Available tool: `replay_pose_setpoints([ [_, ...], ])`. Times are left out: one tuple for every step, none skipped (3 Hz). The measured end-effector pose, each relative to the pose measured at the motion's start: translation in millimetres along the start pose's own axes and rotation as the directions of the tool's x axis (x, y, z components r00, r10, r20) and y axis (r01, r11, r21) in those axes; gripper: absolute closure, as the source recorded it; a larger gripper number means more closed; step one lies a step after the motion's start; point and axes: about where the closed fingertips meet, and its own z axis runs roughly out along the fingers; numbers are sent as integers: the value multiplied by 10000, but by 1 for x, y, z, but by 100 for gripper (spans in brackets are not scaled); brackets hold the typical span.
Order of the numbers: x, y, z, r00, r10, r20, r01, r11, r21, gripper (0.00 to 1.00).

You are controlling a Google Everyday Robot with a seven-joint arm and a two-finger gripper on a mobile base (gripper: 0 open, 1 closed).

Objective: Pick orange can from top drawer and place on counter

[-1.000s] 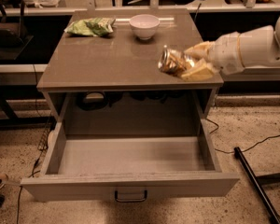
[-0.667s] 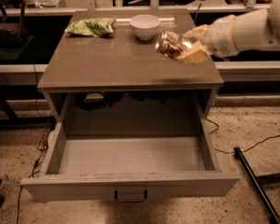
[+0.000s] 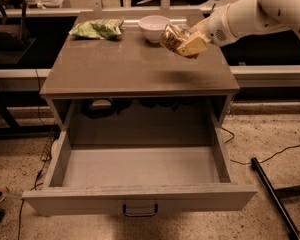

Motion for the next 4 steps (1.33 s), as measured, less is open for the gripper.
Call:
replay_pose_setpoints([
  [5,-3,26,9956,585,-735,-625,9966,-546,100],
  [11,-1,48,9863,966,-1338,-1108,9886,-1025,82],
  [14,0,67,9785,1177,-1696,-1410,9811,-1327,59],
  [13,1,81,9726,1267,-1947,-1577,9756,-1527,35],
])
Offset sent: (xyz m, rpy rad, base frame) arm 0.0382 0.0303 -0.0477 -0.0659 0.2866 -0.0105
